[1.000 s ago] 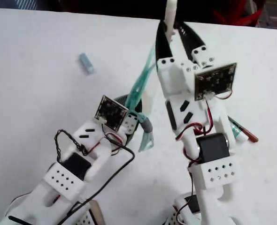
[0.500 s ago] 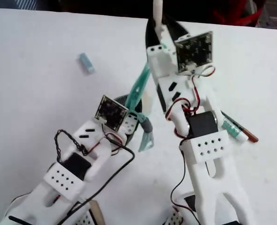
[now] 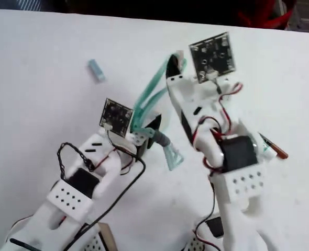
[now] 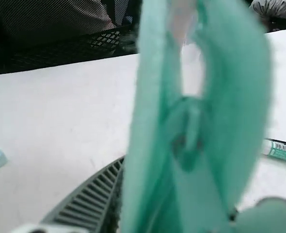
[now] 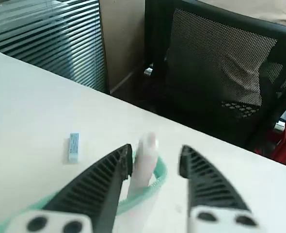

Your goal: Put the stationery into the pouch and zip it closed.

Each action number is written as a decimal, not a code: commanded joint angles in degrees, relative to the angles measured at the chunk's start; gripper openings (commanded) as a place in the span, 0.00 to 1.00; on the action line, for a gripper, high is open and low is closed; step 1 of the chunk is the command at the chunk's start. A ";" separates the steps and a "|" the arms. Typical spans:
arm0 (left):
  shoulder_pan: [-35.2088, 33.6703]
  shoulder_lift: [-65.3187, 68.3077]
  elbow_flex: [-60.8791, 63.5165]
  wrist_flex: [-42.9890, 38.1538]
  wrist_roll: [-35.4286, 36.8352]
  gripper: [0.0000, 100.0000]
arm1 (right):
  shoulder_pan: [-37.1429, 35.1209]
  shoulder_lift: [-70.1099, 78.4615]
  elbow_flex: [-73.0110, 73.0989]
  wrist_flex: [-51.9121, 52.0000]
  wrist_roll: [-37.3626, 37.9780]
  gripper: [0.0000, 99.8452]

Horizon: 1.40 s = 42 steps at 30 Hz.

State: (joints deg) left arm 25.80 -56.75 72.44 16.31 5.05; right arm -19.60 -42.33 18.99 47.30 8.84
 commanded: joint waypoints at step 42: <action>-0.57 -1.19 -3.08 0.62 0.53 0.15 | 44.79 42.15 2.73 21.49 66.11 0.25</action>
State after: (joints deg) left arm 25.63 -56.75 72.44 16.66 5.05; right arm 25.67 4.00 14.24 77.45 74.33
